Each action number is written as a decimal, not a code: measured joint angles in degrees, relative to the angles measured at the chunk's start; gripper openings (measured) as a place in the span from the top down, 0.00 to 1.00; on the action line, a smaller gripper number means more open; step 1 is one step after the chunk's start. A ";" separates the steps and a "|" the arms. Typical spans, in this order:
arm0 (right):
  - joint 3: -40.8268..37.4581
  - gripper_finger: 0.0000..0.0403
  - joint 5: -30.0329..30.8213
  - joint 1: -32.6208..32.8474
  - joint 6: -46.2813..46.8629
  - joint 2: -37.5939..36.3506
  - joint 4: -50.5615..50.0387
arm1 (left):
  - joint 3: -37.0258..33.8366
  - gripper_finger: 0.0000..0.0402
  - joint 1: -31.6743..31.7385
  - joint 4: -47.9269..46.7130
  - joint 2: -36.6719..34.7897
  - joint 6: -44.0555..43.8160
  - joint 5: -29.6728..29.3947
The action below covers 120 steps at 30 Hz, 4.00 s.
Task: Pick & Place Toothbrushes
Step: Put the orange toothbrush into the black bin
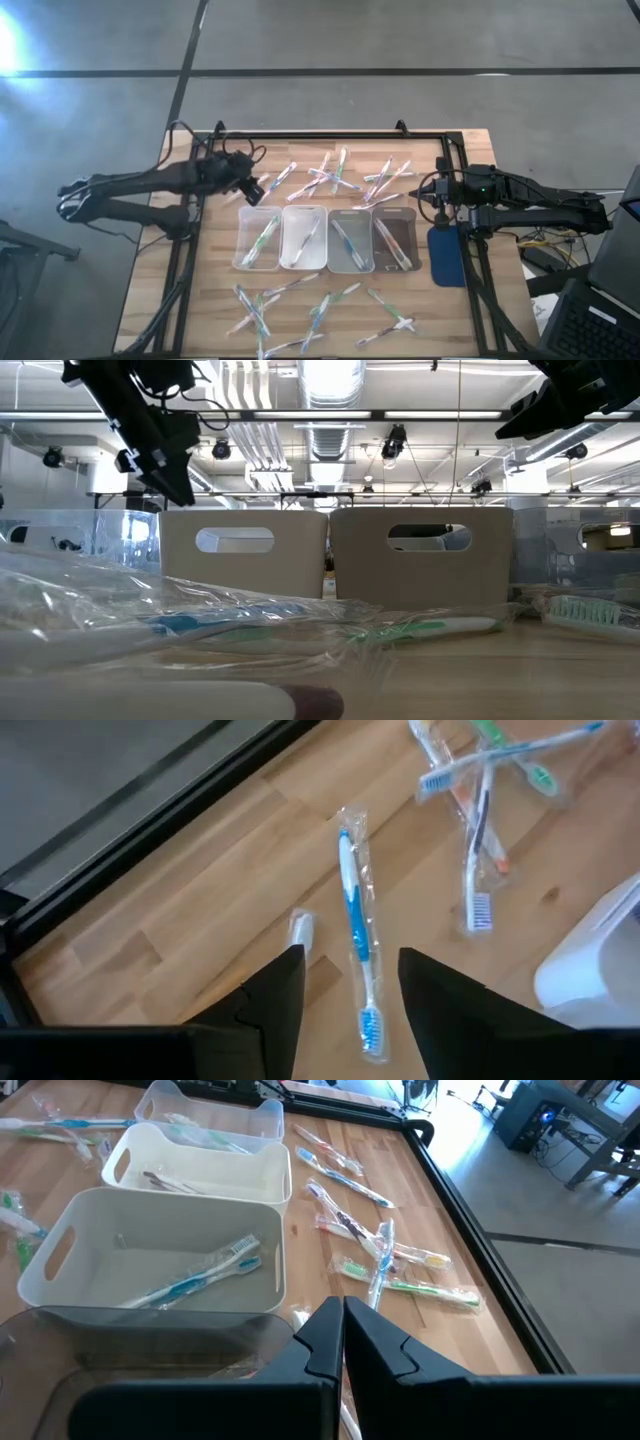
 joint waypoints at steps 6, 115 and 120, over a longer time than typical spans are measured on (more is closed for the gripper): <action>0.00 0.98 0.00 0.00 0.00 0.01 -0.02 | -0.03 0.62 3.57 0.15 0.00 3.51 0.69; 0.00 0.98 0.02 0.02 0.00 -0.01 0.00 | 26.22 0.97 18.88 -14.72 24.39 26.86 19.72; 0.00 0.98 0.00 0.02 -0.01 -0.01 0.00 | 31.19 0.97 14.76 -13.57 24.74 36.72 19.70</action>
